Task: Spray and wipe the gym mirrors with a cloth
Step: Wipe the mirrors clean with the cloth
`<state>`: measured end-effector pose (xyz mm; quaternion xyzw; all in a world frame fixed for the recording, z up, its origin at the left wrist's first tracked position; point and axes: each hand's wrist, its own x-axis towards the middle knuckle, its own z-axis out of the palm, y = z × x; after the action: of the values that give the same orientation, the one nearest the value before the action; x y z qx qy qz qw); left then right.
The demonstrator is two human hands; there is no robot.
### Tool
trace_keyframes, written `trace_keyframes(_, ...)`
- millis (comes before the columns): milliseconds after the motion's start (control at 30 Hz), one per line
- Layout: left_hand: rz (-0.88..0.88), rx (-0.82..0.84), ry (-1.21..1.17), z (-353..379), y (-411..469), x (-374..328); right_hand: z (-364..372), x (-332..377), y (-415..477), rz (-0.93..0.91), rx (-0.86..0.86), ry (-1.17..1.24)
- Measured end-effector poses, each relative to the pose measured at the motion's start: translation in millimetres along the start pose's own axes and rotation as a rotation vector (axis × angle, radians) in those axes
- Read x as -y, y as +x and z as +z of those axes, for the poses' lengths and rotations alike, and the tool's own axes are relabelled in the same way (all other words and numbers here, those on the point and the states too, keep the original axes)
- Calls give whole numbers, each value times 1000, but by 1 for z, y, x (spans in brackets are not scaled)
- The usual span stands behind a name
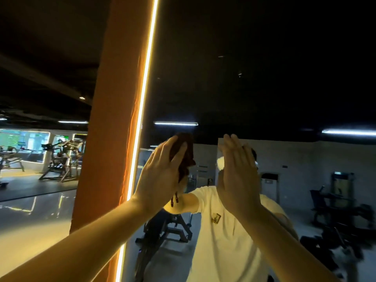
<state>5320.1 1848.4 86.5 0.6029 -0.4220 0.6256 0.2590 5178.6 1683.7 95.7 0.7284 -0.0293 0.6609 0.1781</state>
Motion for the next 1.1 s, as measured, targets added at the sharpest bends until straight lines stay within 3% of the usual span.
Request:
trace_keyframes(167,-50,-130,-194,22,-7,-2,16,12,-4,70,-111,-31)
trace_keyframes(267,70,-139,-305,27,-21,-36,18,18,-4,129,-100,-34)
trace_keyframes(367,179,-86,-280,33,-37,-67,12,6,-8,143,-24,3)
trace_keyframes(500,288,-110,-177,39,-33,-32,-4,-3,-34,43,0,-59)
trace_keyframes(633,64,-201,-23,26,-37,17,-14,-1,-77,-15,-75,-165)
trace_keyframes(733,-167,-203,-55,12,-55,27,-12,-6,-113,-29,-58,-254)
trace_keyframes(800,-210,-212,-138,12,-69,10,-8,-8,-133,-48,-50,-261)
trace_keyframes(900,-132,-227,-262,26,-92,-45,0,-2,-155,-57,-77,-225)
trace_keyframes(1033,57,-184,-362,51,-120,-129,3,19,-164,134,-88,38)
trace_keyframes(1100,109,-178,-327,51,-122,-134,2,22,-168,169,-65,126)
